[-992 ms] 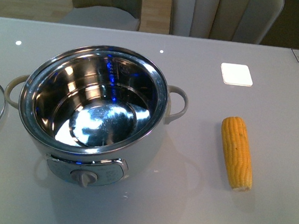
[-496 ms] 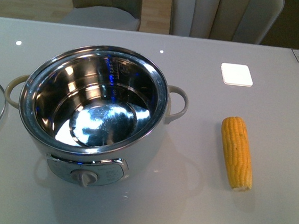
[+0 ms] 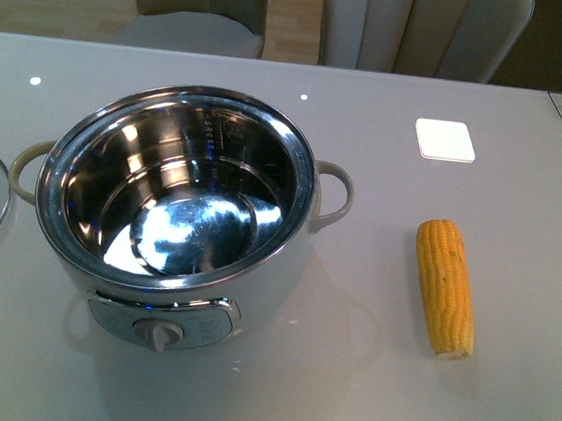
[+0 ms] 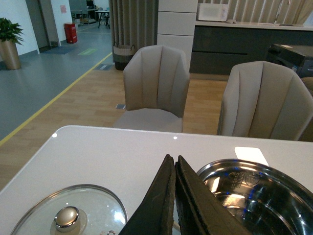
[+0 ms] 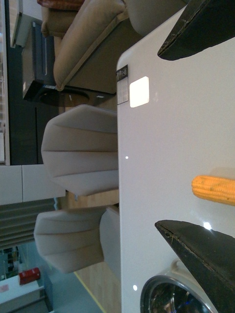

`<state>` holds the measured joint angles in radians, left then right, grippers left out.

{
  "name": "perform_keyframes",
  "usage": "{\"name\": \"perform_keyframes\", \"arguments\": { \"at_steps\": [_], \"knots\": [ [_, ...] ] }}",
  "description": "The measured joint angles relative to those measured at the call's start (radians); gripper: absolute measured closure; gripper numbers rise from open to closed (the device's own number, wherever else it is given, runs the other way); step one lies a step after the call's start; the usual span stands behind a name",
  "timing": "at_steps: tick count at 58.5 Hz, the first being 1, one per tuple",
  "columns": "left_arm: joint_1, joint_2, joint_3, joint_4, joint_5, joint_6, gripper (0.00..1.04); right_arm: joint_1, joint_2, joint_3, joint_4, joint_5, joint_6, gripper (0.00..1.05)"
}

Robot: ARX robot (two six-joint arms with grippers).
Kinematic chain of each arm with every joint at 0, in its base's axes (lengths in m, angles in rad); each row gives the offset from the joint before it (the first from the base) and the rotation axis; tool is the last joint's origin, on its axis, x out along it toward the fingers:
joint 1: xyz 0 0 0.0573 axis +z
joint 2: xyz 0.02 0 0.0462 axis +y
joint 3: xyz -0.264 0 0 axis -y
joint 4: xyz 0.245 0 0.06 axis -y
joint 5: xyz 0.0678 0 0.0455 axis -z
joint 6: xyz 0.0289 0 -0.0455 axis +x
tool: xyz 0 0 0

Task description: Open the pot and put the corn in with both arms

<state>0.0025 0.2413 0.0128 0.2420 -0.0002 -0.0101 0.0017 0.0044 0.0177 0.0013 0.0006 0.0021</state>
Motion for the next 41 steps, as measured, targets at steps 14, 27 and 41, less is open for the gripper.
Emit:
{"name": "perform_keyframes", "arguments": {
  "at_steps": [14,27,41],
  "knots": [
    [0.0,-0.099,0.0,-0.109,-0.001,0.0,1.01,0.0,0.0,0.0,0.0,0.0,0.0,0.09],
    [0.0,-0.234,0.0,-0.24,0.0,0.0,1.01,0.0,0.0,0.0,0.0,0.0,0.0,0.09],
    [0.0,-0.235,0.0,-0.241,0.0,0.0,0.9,0.0,0.0,0.0,0.0,0.0,0.0,0.09]
  ]
}}
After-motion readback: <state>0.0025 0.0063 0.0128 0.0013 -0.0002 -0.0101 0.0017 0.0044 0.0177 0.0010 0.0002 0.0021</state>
